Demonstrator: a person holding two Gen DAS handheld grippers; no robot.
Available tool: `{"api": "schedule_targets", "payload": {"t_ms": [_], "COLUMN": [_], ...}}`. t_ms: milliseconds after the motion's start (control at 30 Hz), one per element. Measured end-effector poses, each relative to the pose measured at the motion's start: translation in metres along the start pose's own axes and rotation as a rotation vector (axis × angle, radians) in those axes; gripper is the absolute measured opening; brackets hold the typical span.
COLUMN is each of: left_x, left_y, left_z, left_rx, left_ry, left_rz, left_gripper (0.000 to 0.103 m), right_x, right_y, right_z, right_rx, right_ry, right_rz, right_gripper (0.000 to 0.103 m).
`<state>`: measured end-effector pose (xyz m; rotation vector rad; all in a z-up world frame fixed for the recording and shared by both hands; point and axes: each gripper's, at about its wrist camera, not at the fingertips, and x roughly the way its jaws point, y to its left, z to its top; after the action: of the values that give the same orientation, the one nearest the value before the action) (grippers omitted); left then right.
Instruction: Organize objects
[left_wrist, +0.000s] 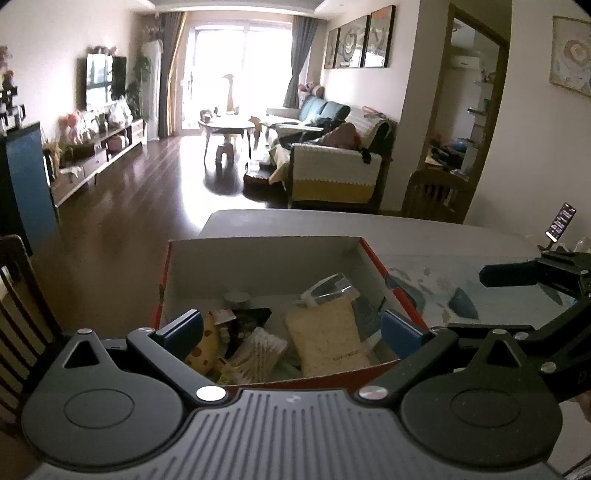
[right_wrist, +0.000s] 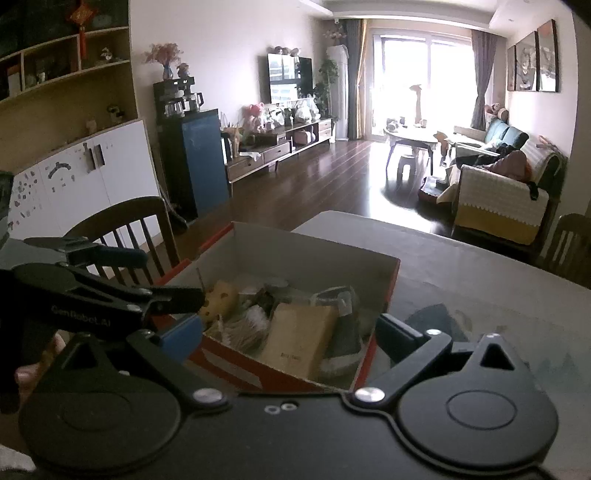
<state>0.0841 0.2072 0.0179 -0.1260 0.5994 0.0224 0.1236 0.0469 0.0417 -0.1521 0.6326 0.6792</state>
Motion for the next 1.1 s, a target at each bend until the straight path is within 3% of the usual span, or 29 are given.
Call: {"api": "schedule_targets", "payload": {"t_ms": [267,633,1100], "left_x": [-0.011,-0.012,-0.011], "left_y": [-0.011,-0.013,-0.014], "left_z": [-0.008,-0.021,-0.027], "left_rx": [0.028,0.023,0.006], "left_ry": [-0.024,-0.009,0.008], "left_rz": [0.028,0.151,0.156], "left_gripper": [0.103,0.103,0.103], "right_x": [-0.010,-0.019,-0.023], "right_y": [-0.006,-0.007,-0.012], "right_z": [-0.011,-0.027,-0.037], "right_rx": [0.034,0.050,0.083], "right_ry": [-0.012,-0.008,0.001], "right_rz": [0.003,0.001,-0.017], "right_gripper": [0.101,0.101,0.101]}}
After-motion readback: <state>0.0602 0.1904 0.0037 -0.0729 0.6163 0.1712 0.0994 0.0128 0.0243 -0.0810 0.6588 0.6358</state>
